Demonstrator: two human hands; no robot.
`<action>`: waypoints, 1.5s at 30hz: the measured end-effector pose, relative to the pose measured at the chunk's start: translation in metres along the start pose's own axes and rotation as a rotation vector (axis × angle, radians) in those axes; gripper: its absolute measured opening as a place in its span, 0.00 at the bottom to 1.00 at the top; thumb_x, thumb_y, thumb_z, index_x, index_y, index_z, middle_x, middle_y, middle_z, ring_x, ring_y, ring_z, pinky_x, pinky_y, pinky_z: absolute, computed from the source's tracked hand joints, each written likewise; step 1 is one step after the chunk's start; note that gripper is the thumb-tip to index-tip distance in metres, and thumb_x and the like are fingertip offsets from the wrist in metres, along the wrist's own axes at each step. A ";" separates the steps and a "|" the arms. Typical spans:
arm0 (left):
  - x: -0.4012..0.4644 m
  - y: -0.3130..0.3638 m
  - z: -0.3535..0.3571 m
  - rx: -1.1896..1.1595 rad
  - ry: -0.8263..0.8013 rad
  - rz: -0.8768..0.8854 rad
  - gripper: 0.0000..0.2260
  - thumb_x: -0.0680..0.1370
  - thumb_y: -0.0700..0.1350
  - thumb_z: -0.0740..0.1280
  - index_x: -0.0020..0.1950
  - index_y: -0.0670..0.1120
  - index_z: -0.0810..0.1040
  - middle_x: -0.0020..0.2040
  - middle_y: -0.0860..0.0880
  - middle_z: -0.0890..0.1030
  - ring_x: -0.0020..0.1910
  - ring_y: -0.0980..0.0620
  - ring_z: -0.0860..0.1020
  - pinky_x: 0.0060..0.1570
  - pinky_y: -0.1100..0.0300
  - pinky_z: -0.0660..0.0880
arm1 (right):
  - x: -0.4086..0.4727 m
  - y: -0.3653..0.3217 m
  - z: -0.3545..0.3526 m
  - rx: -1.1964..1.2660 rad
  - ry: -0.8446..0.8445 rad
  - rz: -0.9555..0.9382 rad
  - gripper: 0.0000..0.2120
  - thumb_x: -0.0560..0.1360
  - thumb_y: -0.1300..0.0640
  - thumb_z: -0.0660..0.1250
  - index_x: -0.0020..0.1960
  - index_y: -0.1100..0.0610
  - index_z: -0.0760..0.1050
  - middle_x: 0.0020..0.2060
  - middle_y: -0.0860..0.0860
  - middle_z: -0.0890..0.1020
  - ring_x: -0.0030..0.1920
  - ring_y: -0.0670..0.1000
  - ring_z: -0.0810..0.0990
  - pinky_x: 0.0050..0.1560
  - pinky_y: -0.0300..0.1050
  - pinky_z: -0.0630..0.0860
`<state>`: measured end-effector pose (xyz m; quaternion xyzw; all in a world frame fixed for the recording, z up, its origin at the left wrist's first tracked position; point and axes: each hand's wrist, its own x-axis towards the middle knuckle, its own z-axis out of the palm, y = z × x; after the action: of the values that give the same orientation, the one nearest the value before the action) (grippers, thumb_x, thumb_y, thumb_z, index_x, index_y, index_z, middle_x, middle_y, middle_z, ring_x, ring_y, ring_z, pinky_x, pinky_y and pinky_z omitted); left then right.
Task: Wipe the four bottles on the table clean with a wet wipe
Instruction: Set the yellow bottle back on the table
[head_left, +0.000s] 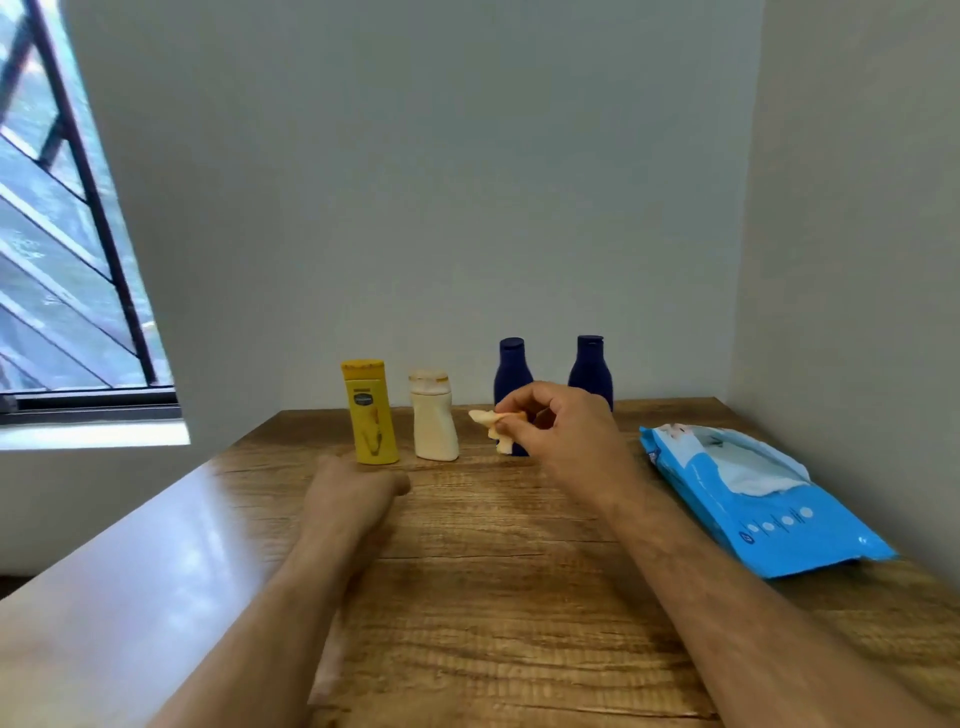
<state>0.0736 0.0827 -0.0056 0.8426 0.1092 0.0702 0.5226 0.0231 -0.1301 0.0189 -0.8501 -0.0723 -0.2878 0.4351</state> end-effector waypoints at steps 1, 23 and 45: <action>-0.014 -0.004 -0.014 0.029 0.004 0.049 0.38 0.71 0.47 0.77 0.75 0.41 0.62 0.65 0.43 0.75 0.61 0.43 0.75 0.59 0.48 0.74 | -0.003 -0.005 0.002 -0.004 -0.017 -0.026 0.05 0.74 0.52 0.72 0.50 0.46 0.82 0.42 0.40 0.80 0.44 0.32 0.76 0.39 0.27 0.71; -0.188 -0.300 -0.350 0.365 0.683 -0.010 0.30 0.72 0.45 0.75 0.72 0.42 0.71 0.66 0.40 0.75 0.67 0.40 0.72 0.69 0.49 0.66 | -0.206 -0.255 0.319 0.103 -0.889 -0.343 0.04 0.71 0.57 0.73 0.44 0.50 0.85 0.34 0.46 0.84 0.35 0.44 0.83 0.42 0.45 0.82; -0.191 -0.568 -0.227 0.344 0.165 -0.576 0.21 0.83 0.49 0.59 0.76 0.52 0.64 0.74 0.55 0.68 0.77 0.56 0.59 0.74 0.61 0.57 | -0.388 -0.024 0.547 -0.719 -1.624 0.045 0.15 0.71 0.58 0.66 0.58 0.56 0.80 0.53 0.54 0.83 0.52 0.56 0.82 0.53 0.46 0.79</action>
<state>-0.2263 0.4742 -0.4151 0.8444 0.3946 -0.0317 0.3609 -0.0724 0.3614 -0.4282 -0.8784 -0.2469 0.4075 -0.0383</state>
